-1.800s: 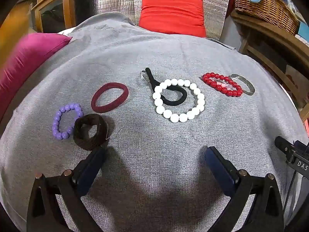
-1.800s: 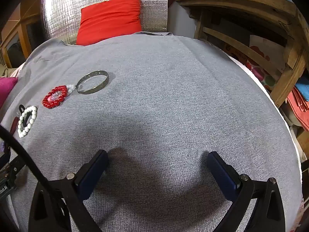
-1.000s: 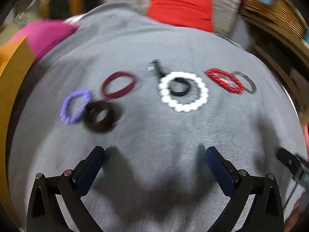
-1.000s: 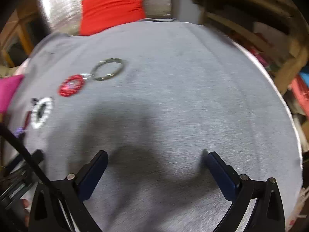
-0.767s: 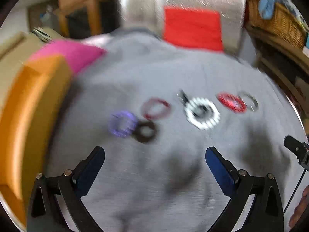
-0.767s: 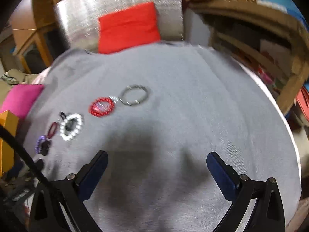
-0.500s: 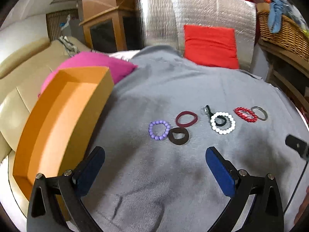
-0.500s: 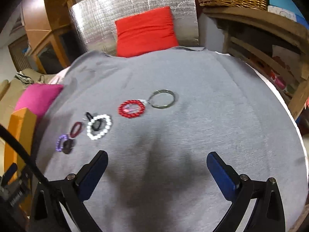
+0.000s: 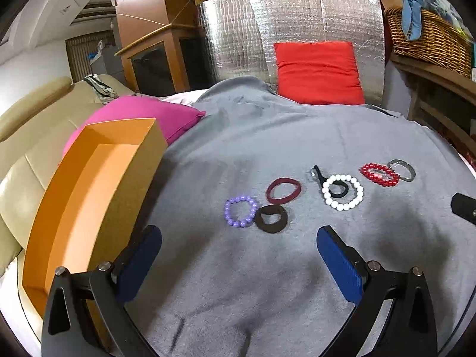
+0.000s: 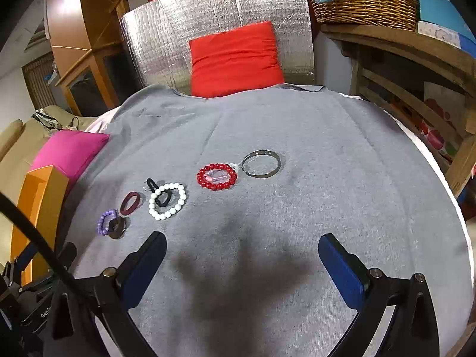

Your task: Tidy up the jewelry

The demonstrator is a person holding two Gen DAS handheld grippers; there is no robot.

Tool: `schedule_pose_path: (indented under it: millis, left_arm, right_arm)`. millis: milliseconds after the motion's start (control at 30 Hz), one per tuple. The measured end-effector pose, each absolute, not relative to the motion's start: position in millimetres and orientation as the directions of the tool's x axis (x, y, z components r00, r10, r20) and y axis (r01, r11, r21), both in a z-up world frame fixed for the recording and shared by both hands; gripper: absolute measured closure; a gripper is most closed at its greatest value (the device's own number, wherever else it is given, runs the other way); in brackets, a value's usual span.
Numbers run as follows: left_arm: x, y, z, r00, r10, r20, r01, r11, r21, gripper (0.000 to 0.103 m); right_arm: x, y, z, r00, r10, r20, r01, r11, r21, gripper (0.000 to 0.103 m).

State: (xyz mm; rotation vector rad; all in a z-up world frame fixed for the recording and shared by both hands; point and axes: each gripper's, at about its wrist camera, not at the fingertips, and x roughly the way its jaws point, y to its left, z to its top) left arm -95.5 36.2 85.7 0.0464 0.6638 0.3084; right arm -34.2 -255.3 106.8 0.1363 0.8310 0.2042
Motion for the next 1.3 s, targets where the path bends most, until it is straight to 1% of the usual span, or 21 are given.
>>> schedule_pose_path:
  millis: [333, 1033, 1100, 1233, 1300]
  left_arm:
    - [-84.2, 26.3, 84.5, 0.736, 0.278, -0.617, -0.242, 0.960, 0.144, 0.000]
    - [-82.6, 36.7, 83.9, 0.724, 0.292, -0.625, -0.255, 0.955, 0.150, 0.000]
    - [-80.1, 40.2, 81.6, 0.713, 0.288, -0.639, -0.256, 0.956, 0.145, 0.000]
    - [-69.7, 59.0, 68.6, 0.648, 0.265, -0.714, -0.277, 0.955, 0.103, 0.000]
    - [-65.3, 72.4, 61.4, 0.616, 0.242, -0.750, -0.293, 0.954, 0.067, 0.000]
  right_arm:
    - [-19.1, -250.1, 99.9, 0.630, 0.241, -0.738, -0.126, 0.970, 0.209, 0.000]
    - [-15.7, -237.6, 97.3, 0.623, 0.267, -0.735, -0.139, 0.963, 0.232, 0.000]
    - [-13.3, -235.1, 96.3, 0.617, 0.275, -0.737, -0.148, 0.961, 0.236, 0.000]
    - [-3.1, -224.8, 87.8, 0.593, 0.332, -0.734, -0.175, 0.942, 0.285, 0.000]
    - [5.3, -213.9, 80.5, 0.563, 0.372, -0.738, -0.196, 0.927, 0.318, 0.007]
